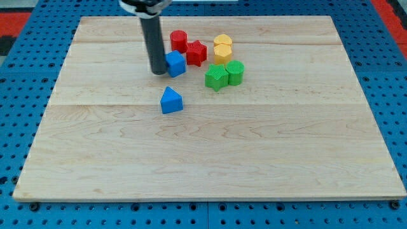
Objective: Move the blue triangle into the red circle
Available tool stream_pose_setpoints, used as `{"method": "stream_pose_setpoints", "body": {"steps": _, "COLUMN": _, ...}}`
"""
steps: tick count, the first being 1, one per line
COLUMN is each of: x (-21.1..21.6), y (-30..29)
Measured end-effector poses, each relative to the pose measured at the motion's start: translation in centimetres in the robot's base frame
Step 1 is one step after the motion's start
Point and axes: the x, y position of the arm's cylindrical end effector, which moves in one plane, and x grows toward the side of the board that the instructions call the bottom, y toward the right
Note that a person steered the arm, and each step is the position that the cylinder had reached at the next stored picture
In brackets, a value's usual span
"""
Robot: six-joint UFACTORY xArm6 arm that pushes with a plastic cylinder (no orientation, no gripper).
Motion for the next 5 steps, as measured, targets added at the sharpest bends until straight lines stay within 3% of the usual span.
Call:
{"method": "stream_pose_setpoints", "body": {"steps": 1, "x": 4.0, "y": -1.9}}
{"method": "stream_pose_setpoints", "body": {"steps": 3, "x": 7.4, "y": 9.6}}
{"method": "stream_pose_setpoints", "body": {"steps": 4, "x": 11.5, "y": 7.2}}
{"method": "stream_pose_setpoints", "body": {"steps": 5, "x": 7.8, "y": -1.4}}
